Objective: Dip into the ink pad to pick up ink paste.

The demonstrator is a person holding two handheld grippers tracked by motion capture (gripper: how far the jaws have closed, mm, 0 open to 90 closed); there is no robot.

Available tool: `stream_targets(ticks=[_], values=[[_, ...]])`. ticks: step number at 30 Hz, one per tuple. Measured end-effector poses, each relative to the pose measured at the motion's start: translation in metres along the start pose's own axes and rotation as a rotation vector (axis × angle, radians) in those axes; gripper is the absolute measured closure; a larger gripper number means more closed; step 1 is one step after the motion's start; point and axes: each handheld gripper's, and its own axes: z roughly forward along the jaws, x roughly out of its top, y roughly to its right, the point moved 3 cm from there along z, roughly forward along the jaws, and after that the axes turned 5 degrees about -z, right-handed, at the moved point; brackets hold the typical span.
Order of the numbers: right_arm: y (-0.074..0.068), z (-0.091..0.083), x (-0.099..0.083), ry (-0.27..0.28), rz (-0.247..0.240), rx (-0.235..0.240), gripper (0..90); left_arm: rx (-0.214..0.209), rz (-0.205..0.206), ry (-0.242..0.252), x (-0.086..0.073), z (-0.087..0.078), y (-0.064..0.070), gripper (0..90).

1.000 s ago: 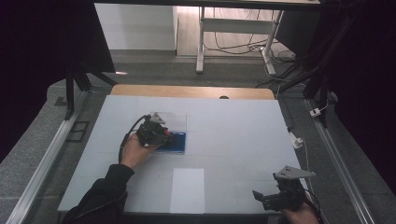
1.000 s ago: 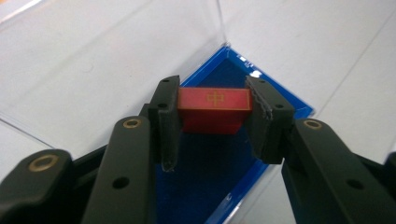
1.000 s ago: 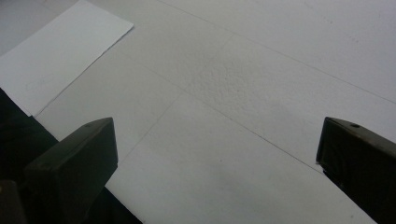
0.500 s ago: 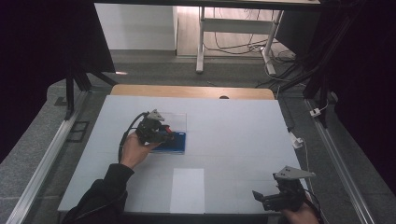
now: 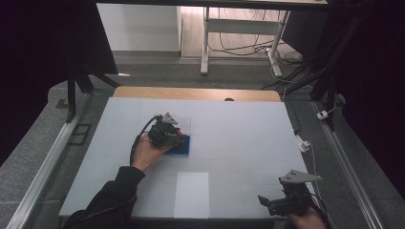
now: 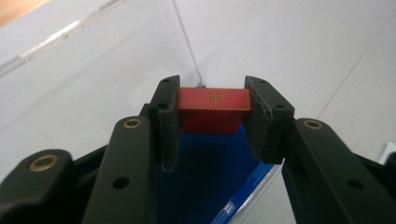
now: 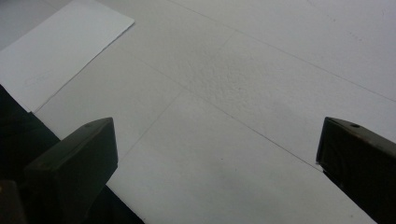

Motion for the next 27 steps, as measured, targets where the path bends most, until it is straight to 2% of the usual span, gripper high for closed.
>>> stream_targets(ticks=[4, 14, 17, 27], values=[[0.0, 0.0, 0.0, 0.0, -0.001, 0.0, 0.0, 0.014, -0.001, -0.015, -0.001, 0.005, 0.0, 58.2], [-0.001, 0.0, 0.0, -0.004, -0.009, 0.0, 0.0, 0.011, 0.0, -0.042, -0.006, 0.019, 0.002, 58.2], [-0.001, 0.0, 0.0, -0.007, -0.012, -0.002, 0.0, 0.013, -0.018, -0.047, -0.006, 0.019, 0.002, 58.3], [-0.001, 0.001, 0.0, -0.009, -0.013, -0.001, 0.0, 0.062, 0.016, -0.03, -0.01, 0.021, 0.009, 58.8]])
